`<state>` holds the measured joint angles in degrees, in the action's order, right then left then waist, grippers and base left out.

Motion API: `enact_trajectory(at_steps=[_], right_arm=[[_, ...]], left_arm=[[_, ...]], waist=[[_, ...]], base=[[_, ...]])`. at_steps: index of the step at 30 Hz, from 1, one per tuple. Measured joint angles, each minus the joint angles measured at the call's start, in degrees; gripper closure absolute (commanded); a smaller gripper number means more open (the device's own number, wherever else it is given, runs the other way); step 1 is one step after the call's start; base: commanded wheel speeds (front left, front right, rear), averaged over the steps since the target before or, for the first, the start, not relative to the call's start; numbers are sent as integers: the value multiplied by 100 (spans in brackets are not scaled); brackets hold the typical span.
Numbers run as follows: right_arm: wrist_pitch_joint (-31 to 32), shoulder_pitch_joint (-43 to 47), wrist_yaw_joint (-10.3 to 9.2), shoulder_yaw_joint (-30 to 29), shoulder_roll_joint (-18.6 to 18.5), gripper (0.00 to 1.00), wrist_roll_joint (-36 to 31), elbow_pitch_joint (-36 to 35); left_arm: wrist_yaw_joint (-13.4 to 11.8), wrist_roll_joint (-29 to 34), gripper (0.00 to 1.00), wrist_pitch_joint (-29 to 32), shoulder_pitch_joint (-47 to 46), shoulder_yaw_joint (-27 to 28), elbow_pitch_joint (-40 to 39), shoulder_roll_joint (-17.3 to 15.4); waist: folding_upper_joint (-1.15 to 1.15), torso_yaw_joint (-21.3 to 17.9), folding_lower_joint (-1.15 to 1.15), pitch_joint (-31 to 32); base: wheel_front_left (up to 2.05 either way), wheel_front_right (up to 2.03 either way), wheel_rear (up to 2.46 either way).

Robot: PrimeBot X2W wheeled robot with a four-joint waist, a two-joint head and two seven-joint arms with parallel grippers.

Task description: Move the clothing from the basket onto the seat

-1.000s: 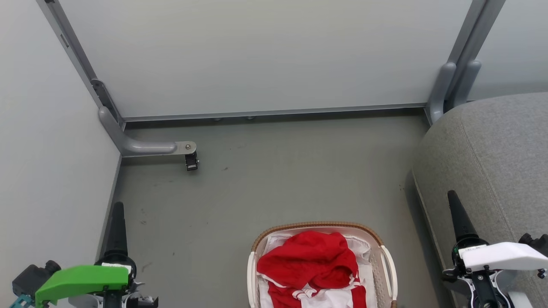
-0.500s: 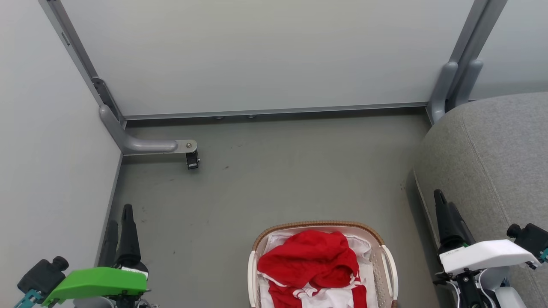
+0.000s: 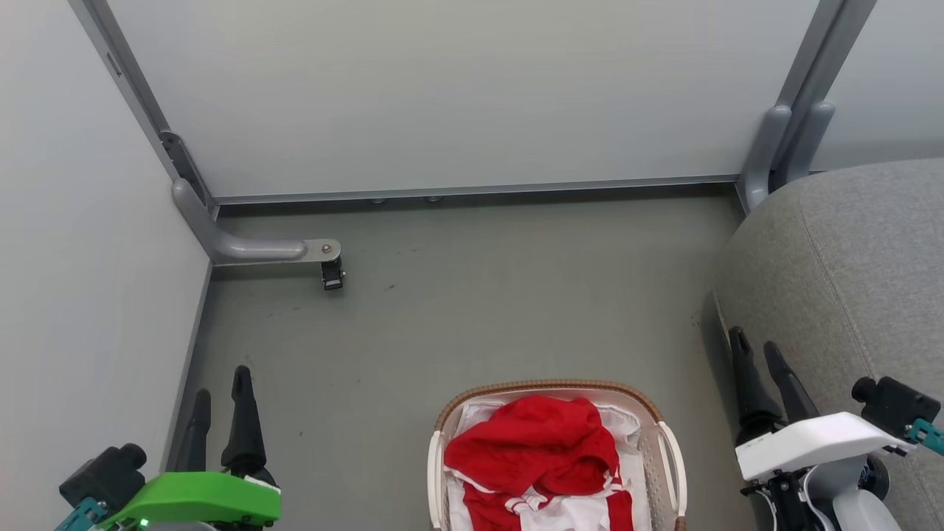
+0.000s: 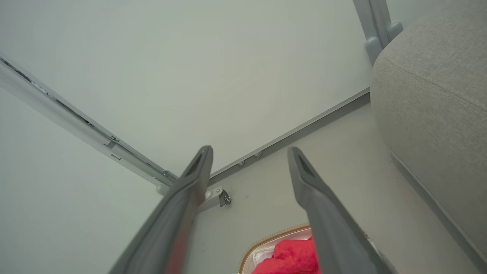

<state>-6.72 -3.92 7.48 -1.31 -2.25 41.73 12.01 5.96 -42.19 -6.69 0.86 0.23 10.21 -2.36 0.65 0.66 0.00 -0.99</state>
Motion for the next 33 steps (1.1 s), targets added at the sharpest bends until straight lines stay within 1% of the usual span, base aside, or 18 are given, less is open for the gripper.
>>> enact_trajectory(at_steps=[5,11,22,33], right_arm=[[-86,1,0,97,-5,0,-504,32],[-166,1,0,158,-9,0,-914,75],[-324,0,0,245,-18,0,-1575,132],[-467,0,0,338,-27,0,-2142,160]], left_arm=[[0,344,0,-94,36,-46,85,-3],[0,737,0,-172,71,-82,156,-4],[-2,1389,0,-334,143,-88,185,-9],[-19,1878,0,-468,204,-129,207,-12]], waist=[[0,6,0,1],[0,12,0,5],[0,20,0,13],[0,35,0,-1]], base=[[0,0,0],[0,0,0],[0,0,0],[0,0,0]])
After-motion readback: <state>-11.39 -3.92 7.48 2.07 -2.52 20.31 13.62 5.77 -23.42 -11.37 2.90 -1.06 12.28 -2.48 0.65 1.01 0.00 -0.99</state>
